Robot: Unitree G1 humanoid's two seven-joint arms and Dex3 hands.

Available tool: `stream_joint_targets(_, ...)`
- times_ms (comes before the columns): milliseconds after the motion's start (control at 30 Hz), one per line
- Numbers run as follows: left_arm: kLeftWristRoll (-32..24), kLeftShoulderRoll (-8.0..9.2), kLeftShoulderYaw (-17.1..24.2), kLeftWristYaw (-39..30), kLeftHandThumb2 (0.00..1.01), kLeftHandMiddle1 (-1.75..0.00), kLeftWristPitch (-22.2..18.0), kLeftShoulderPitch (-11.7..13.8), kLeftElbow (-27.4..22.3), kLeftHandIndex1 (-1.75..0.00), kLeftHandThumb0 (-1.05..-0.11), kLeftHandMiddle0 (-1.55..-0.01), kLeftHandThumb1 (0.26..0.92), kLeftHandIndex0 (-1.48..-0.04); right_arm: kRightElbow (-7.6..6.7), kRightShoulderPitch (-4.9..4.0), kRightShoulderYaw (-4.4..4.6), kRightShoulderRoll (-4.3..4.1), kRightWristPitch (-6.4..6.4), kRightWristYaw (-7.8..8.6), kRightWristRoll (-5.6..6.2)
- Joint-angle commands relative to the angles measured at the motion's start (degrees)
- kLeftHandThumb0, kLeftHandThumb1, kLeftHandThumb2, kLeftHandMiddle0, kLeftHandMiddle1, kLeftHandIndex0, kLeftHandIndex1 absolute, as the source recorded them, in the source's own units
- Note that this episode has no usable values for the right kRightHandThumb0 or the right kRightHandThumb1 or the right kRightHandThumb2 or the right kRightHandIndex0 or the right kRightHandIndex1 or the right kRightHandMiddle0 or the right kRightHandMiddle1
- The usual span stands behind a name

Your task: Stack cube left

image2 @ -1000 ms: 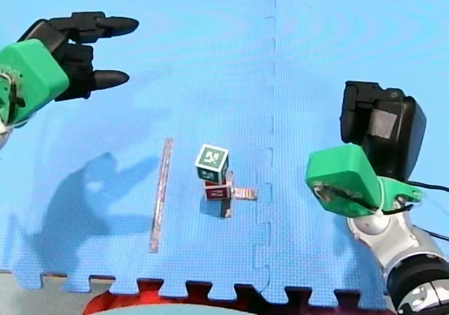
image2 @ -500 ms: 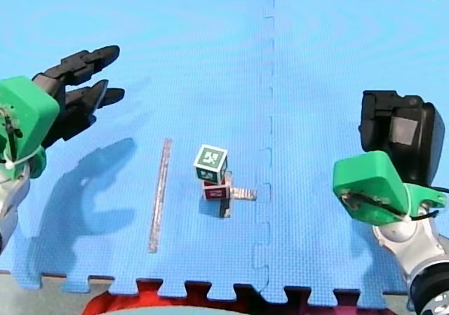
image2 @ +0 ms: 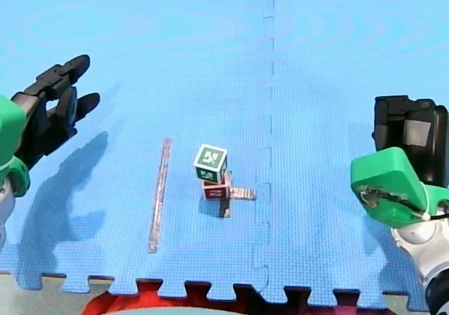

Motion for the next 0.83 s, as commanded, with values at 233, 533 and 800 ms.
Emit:
stream_joint_targets(233,-0.3,0.08,0.8,-0.5,0.72,-0.01,-1.3,0.6,-0.3,0.00,-1.048,-0.40,0.921,-0.23,0.10,-1.44,-0.31,0.05,0.47,3.41,1.17)
stream_joint_targets(533,0.4,-0.92,0.3,1.7,0.65,-0.01,-2.9,1.6,-0.9,0.00,-1.048,-0.41,0.921,-0.24,0.56,-1.71,-0.45,-0.10,-0.02,4.61,1.25)
stream_joint_targets(800,0.3,-0.78,0.2,2.1,0.65,-0.02,-2.9,1.9,-1.2,0.00,-1.048,-0.42,0.921,-0.25,0.67,-1.80,-0.55,-0.03,-0.19,5.25,1.32)
